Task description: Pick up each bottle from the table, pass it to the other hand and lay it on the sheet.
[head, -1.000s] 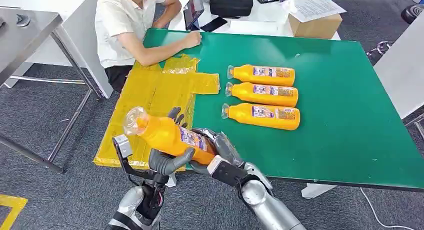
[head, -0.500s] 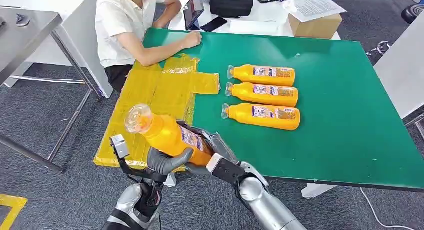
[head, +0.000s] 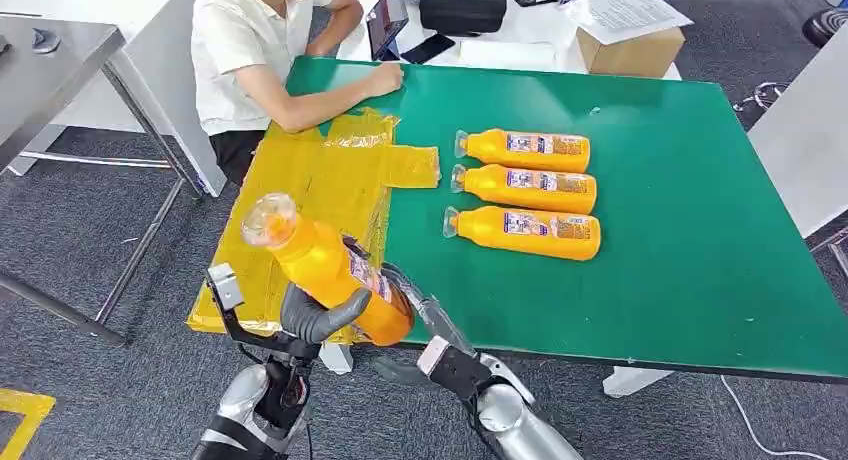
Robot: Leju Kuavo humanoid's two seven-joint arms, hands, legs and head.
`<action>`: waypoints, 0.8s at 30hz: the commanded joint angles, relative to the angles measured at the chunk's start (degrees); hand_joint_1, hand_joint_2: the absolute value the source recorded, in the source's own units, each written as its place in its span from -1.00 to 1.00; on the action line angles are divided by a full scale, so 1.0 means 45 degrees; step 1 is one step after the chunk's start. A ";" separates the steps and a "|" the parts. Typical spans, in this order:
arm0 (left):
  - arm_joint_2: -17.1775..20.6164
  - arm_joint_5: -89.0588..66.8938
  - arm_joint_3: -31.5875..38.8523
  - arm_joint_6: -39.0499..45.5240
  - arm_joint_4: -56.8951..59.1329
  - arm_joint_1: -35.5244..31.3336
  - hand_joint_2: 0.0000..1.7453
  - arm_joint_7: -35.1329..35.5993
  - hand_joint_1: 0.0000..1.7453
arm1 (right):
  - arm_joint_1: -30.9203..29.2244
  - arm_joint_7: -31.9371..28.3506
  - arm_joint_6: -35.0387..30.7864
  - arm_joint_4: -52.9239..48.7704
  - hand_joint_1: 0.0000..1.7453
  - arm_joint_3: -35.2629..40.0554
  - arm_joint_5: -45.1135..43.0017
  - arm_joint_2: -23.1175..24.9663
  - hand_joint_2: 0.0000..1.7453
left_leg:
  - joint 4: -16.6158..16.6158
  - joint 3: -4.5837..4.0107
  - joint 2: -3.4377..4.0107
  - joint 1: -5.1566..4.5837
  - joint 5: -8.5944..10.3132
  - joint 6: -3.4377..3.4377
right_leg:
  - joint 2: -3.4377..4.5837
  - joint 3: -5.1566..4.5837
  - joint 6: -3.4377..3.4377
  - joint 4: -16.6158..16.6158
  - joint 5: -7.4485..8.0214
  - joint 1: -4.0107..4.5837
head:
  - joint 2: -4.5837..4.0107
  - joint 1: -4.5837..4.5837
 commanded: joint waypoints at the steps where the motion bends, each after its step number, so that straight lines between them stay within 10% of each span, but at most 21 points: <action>1: 0.1011 -0.4407 0.1208 0.5151 0.1240 -0.1408 1.00 -0.0791 1.00 | 0.1747 0.0009 -0.5370 -0.2390 -1.00 -0.0460 0.2430 -0.0463 1.00 | -0.0010 0.0073 -0.0012 0.0028 -0.0025 -0.0036 | -0.0006 0.0077 -0.0040 -0.0011 -0.0027 0.0027 | 0.0000 0.0005; 6: 0.0895 -0.5481 0.2211 0.6932 0.2332 -0.1958 1.00 -0.0834 1.00 | 0.2332 0.0004 -0.8835 -0.3551 -1.00 -0.1040 0.4252 -0.0323 1.00 | -0.0006 0.0085 -0.0024 0.0032 -0.0027 -0.0048 | -0.0014 0.0089 -0.0054 -0.0006 -0.0034 0.0031 | 0.0000 0.0000; 12: 0.1781 -1.2783 0.1163 1.1031 0.5582 -0.3413 1.00 -0.0667 1.00 | 0.2435 0.0004 -0.8835 -0.4044 -1.00 -0.1416 0.4306 -0.0035 1.00 | -0.0002 0.0073 -0.0020 0.0027 -0.0025 -0.0041 | -0.0010 0.0077 -0.0044 0.0000 -0.0033 0.0025 | 0.0000 0.0000; 24: 0.2261 -1.7313 0.1027 0.7557 0.8955 -0.5238 1.00 0.1210 1.00 | 0.1624 0.0004 -0.8445 -0.2822 -1.00 -0.0353 0.3362 -0.0279 1.00 | -0.0008 0.0027 0.0041 0.0019 0.0000 -0.0020 | 0.0013 0.0016 -0.0057 -0.0005 0.0022 0.0019 | 0.0000 0.0000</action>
